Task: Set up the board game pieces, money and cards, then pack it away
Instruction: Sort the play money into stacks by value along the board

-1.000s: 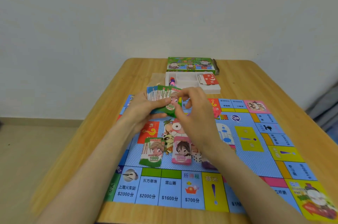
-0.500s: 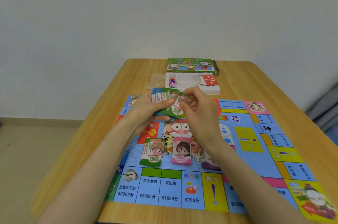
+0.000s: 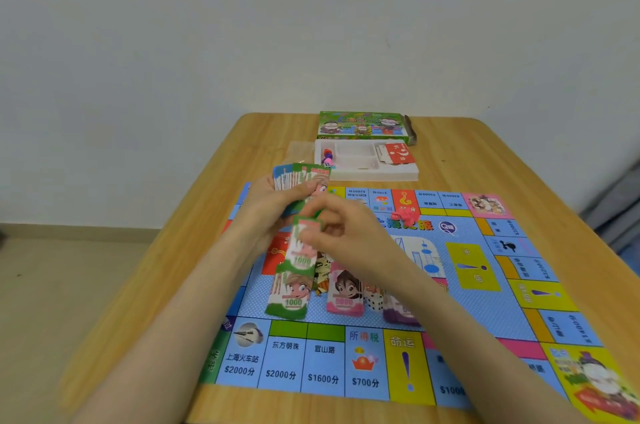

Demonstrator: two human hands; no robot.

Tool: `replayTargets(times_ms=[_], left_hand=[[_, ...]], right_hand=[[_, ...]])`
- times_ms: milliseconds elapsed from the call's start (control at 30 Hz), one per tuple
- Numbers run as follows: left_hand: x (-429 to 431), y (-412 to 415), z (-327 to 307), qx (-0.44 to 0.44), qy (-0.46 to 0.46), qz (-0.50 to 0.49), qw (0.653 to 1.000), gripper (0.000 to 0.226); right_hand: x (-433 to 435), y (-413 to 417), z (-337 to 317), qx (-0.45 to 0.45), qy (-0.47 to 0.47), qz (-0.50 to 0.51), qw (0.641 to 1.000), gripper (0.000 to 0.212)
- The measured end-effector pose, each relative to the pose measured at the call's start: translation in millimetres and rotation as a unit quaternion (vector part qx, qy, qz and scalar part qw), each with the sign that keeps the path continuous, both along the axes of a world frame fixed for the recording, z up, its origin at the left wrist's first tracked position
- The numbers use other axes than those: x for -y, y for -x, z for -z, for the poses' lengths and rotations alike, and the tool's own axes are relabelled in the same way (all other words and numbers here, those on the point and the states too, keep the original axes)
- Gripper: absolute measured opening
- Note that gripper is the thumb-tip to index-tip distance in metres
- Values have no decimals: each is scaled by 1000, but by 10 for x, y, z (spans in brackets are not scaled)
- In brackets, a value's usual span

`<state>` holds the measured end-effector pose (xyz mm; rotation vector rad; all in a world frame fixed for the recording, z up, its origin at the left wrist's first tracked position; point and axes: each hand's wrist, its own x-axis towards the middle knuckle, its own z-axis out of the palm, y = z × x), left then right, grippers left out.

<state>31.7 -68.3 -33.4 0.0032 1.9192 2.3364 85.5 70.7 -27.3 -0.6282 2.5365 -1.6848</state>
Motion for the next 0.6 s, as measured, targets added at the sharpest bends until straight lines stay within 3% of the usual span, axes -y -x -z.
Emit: replayTargets(times_ms=[267, 467, 600], left_hand=[[-18, -14, -7, 10, 2, -13, 1000, 13], [-30, -34, -32, 18, -1, -17, 1000, 13], [-22, -37, -32, 17, -2, -14, 1000, 15]], right_hand=[[110, -50, 150, -24, -124, -61, 990, 19], [139, -73, 196, -147, -277, -48, 948, 23], [128, -77, 165, -189, -310, -35, 931, 36]])
